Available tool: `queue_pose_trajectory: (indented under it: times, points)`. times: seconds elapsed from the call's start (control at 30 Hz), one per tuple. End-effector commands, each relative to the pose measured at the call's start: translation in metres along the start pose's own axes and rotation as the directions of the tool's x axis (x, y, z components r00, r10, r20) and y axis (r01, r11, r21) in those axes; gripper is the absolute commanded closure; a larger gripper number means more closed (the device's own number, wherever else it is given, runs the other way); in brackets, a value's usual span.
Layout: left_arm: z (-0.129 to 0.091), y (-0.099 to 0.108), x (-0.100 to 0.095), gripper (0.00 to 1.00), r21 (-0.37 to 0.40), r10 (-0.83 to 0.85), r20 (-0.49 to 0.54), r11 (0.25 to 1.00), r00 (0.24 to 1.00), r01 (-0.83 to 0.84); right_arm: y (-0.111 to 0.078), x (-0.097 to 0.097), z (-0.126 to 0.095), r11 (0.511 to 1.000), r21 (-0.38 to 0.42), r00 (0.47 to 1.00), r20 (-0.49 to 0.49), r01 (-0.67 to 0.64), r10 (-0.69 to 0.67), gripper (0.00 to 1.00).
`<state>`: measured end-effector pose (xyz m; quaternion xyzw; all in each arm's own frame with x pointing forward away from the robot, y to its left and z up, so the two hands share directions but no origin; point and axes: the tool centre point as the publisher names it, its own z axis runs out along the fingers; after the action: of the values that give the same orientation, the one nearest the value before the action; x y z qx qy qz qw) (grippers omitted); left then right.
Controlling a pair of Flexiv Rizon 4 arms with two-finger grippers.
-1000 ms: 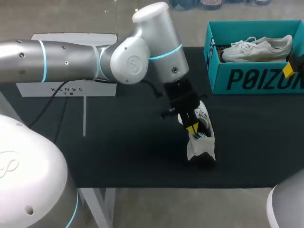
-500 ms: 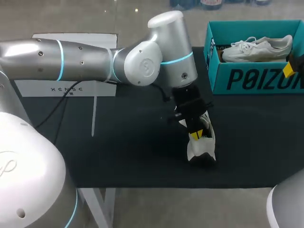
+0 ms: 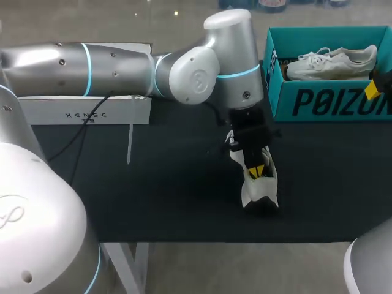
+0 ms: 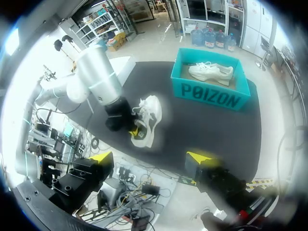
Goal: Take the shoe out of the shoebox, open the shoe tongue, remove and reinsert the insole, then place the shoe into the shoebox
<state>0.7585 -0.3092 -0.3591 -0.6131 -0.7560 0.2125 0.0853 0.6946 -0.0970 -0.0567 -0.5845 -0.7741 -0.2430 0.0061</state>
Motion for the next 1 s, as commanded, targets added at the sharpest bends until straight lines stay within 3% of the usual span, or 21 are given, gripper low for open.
queue_pose_trajectory:
  times: [0.03,0.3,0.43,0.73,0.87,1.0]
  points:
    - [0.023,0.011,-0.019,1.00,0.014,0.014,-0.045,1.000,0.999,-0.013,0.003,0.000,0.001,1.000,0.006,1.000,0.000,-0.001,0.001,0.00]
    - [0.057,0.016,-0.024,1.00,0.012,0.017,-0.030,1.000,0.999,-0.016,0.003,0.000,0.001,1.000,0.006,1.000,0.000,-0.001,0.001,0.00]
    - [0.061,0.011,-0.019,1.00,0.020,0.005,-0.027,1.000,1.000,-0.004,0.003,0.000,0.001,1.000,0.006,1.000,0.000,-0.001,0.001,0.00]
    - [0.014,0.006,-0.005,1.00,-0.080,0.010,-0.011,0.997,1.000,-0.011,0.003,0.000,0.001,1.000,0.006,1.000,0.000,-0.001,0.001,0.00]
    - [-0.010,0.002,-0.009,1.00,-0.145,0.048,-0.010,0.988,0.999,-0.049,0.003,0.000,0.001,1.000,0.006,1.000,0.000,-0.001,0.001,0.00]
    - [-0.019,0.003,-0.016,1.00,-0.199,0.097,-0.029,0.975,0.995,-0.101,0.003,0.000,0.001,1.000,0.006,1.000,0.000,-0.001,0.001,0.00]
